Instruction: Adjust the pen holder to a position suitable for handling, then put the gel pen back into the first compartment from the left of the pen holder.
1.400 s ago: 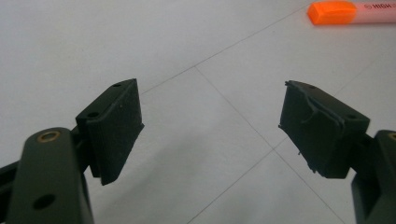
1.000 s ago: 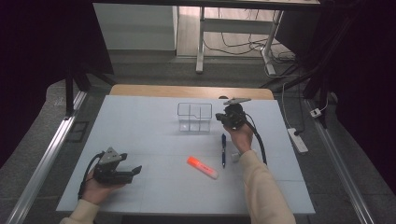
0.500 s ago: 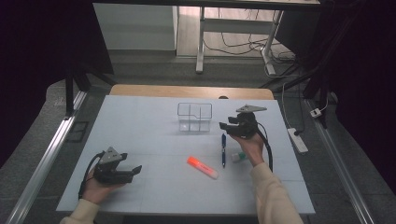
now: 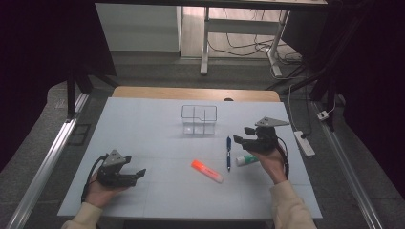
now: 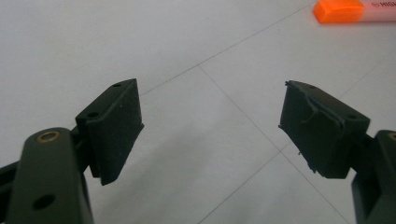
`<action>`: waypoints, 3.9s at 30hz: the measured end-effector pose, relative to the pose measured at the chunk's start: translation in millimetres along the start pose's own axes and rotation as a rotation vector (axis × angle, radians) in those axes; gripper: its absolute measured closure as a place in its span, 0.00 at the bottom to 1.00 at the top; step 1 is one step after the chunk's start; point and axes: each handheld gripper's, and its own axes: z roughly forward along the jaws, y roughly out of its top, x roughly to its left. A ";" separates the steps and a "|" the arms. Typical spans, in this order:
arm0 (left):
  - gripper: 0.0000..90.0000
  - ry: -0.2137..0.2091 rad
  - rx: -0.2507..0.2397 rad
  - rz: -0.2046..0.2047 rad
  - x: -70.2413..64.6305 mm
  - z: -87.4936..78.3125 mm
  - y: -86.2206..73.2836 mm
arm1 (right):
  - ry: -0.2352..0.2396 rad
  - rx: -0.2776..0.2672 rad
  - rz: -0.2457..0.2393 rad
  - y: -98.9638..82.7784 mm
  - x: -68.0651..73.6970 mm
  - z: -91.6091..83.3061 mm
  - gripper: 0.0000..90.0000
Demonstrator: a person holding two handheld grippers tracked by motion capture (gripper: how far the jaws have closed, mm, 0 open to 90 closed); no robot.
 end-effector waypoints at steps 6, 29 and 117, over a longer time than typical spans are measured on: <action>0.23 0.004 -0.005 -0.002 -0.8 -2.1 -0.4 | -0.016 0.055 -0.016 2.2 5.7 -1.7 0.38; 0.23 0.022 -0.006 0.008 -3.8 -4.1 0.7 | -0.051 0.140 0.044 -1.3 19.5 5.4 0.34; 0.23 0.030 0.022 0.008 2.3 0.5 -2.4 | -0.300 0.506 0.382 12.7 4.9 102.3 0.89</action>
